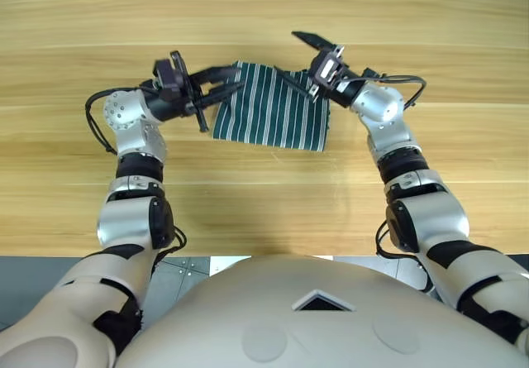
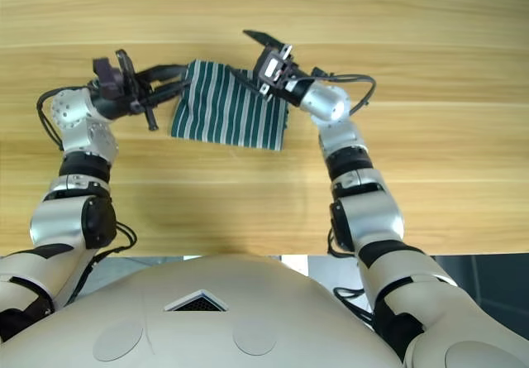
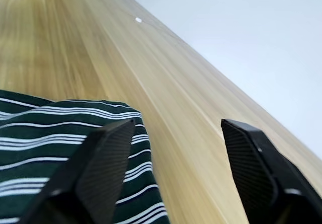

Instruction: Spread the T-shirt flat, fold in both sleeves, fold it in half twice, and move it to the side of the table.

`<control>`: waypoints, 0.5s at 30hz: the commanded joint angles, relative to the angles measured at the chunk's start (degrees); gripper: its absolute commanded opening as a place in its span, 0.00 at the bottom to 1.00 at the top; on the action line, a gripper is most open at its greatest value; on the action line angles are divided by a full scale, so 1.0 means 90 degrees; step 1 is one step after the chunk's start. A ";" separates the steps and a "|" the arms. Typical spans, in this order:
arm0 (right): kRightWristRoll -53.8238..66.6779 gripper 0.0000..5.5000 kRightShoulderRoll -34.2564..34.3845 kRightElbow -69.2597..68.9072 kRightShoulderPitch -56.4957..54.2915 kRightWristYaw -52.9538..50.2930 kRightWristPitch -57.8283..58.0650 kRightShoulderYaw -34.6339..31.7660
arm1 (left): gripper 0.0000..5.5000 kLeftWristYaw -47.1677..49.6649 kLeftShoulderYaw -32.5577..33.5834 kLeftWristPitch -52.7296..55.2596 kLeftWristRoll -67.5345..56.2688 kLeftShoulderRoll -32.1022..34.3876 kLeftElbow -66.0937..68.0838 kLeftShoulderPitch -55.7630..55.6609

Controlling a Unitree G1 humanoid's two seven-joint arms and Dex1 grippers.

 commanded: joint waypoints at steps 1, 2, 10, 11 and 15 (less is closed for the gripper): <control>-0.0743 0.46 0.0098 0.0340 -0.0442 -0.0670 0.0022 0.0545 | 0.06 0.0116 -0.0435 -0.0545 0.0496 0.0334 -0.0076 0.0251; -0.0908 0.42 0.0135 0.0437 -0.0521 -0.0824 0.0037 0.0681 | 0.02 0.0266 -0.0488 -0.0665 0.0610 0.0376 0.0014 0.0228; -0.1341 0.16 0.0417 0.0935 -0.0821 -0.1338 0.0042 0.1276 | 0.00 0.1076 -0.0781 -0.1042 0.0968 0.0465 0.0399 0.0057; -0.1351 0.14 0.0437 0.0974 -0.0838 -0.1355 0.0044 0.1316 | 0.00 0.1144 -0.0796 -0.1047 0.0970 0.0458 0.0431 0.0028; -0.1457 0.03 0.0519 0.1126 -0.0937 -0.1448 0.0100 0.1463 | 0.00 0.1656 -0.0964 -0.1215 0.1363 0.0572 0.0746 -0.0091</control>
